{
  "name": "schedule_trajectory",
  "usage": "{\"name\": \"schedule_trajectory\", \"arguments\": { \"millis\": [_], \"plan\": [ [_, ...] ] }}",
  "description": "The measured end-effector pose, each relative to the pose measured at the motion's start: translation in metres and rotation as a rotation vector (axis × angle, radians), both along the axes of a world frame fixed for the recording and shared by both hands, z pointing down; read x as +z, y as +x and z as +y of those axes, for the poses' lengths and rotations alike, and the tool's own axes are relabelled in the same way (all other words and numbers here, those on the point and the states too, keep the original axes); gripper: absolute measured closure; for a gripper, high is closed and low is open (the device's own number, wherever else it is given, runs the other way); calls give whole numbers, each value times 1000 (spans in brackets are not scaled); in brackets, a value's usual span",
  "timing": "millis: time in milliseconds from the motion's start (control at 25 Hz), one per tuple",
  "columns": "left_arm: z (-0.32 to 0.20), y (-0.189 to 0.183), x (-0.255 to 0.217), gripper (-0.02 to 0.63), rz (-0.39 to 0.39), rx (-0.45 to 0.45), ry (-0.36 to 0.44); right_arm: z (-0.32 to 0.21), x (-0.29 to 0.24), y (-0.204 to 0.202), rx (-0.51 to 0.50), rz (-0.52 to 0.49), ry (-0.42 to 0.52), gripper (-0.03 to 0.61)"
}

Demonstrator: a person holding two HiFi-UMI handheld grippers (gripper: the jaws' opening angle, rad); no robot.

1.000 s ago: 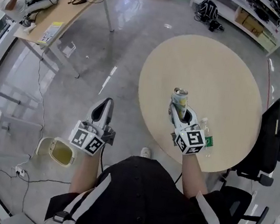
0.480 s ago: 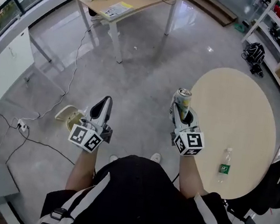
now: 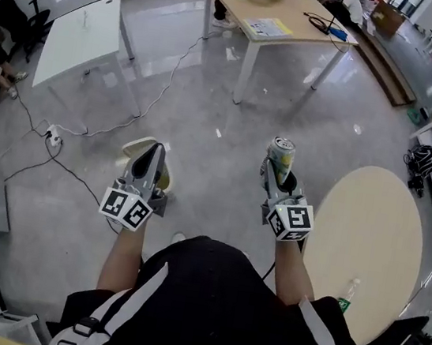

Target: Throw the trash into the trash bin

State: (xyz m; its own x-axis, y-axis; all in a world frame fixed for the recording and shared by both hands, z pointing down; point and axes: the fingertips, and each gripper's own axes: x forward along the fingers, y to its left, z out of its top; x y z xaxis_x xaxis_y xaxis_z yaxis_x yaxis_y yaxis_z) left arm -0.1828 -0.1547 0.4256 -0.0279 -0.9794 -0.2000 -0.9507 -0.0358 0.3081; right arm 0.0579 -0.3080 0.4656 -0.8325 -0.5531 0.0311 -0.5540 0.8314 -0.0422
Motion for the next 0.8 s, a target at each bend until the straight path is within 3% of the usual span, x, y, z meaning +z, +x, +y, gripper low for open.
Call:
{"name": "schedule_trajectory", "arguments": {
  "millis": [320, 600, 800],
  "plan": [
    [92, -93, 0, 611, -49, -211, -26, 54, -9, -144, -226, -59, 12, 482],
    [170, -159, 13, 611, -36, -379, -40, 97, 4, -229, -352, -79, -44, 482],
    [198, -182, 28, 611, -14, -459, -48, 122, 14, -277, -427, -90, -111, 482]
  ]
}}
